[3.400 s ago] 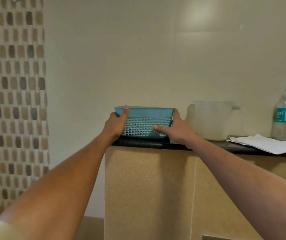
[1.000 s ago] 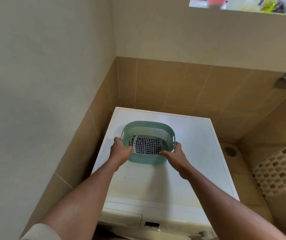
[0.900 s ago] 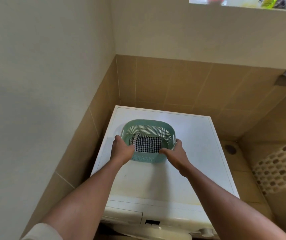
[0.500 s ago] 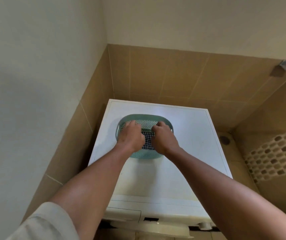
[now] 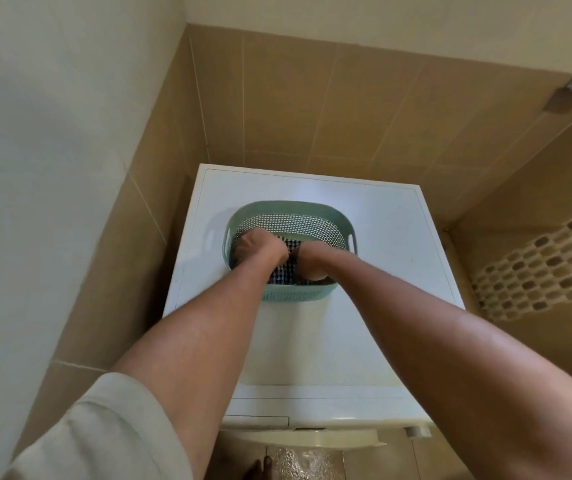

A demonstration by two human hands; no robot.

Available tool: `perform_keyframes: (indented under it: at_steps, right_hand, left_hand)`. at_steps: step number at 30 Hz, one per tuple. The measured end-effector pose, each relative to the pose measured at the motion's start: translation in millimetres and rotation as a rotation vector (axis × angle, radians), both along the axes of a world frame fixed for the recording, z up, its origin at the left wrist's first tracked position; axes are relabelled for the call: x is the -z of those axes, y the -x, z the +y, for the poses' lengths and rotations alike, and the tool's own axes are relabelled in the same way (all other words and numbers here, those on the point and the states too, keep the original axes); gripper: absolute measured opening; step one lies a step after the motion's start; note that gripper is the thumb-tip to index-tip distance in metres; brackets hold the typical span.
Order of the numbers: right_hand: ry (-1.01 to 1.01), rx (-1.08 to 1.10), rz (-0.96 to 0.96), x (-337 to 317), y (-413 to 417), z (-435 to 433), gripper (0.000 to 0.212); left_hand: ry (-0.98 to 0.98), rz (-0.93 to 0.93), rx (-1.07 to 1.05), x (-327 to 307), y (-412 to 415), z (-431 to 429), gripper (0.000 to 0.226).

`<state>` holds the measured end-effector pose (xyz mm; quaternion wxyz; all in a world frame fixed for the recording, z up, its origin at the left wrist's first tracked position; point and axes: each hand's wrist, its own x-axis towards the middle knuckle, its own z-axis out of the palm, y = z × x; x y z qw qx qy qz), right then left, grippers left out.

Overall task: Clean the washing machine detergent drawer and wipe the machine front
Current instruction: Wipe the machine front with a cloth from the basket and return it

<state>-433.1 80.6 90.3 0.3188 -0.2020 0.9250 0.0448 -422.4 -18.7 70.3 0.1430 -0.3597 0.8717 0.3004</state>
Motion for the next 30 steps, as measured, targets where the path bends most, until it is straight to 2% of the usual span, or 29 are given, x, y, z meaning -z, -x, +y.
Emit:
perform_keyframes:
  at_steps: [4,7,10,12,14,18,21,24,27,30]
  right_hand:
    - [-0.03,0.05,0.002,-3.6,2.2,-5.0,0.028]
    - [0.021,0.155,0.003,-6.4,-1.8,-2.0,0.028]
    - [0.25,0.413,0.031,-15.4,-7.8,2.5,0.025]
    - [0.443,0.525,0.096,-29.1,-12.4,4.3,0.027]
    - [0.669,0.635,0.165,-46.0,-19.3,4.4,0.029]
    - [1.112,0.914,0.29,-75.6,-53.0,11.5,0.022]
    - [1.478,1.1,0.083,-85.5,-89.0,23.8,0.04]
    - [1.782,1.131,-0.204,-84.7,-144.9,41.6,0.057]
    - [1.97,1.126,-0.496,-69.1,-216.0,64.9,0.062]
    - [2.085,1.155,-0.657,-48.5,-278.2,87.6,0.064]
  left_hand:
    - [-0.169,0.108,-0.156,0.2,5.8,-0.4,0.015]
    - [-0.449,0.166,-0.265,-5.4,2.9,1.7,0.021]
    - [-0.72,0.247,-0.294,-21.8,-7.3,6.4,0.018]
    - [-0.832,0.326,-0.268,-39.9,-17.5,9.5,0.019]
    - [-0.91,0.431,-0.258,-61.4,-29.0,12.2,0.015]
    - [-0.987,0.676,-0.249,-106.6,-71.7,23.6,0.022]
    - [-0.936,0.783,-0.132,-124.8,-118.7,42.7,0.027]
    - [-0.839,0.801,-0.021,-124.0,-177.0,68.8,0.038]
    - [-0.796,0.763,0.045,-109.3,-242.4,98.1,0.049]
    - [-0.751,0.708,0.091,-92.2,-301.7,120.9,0.057]
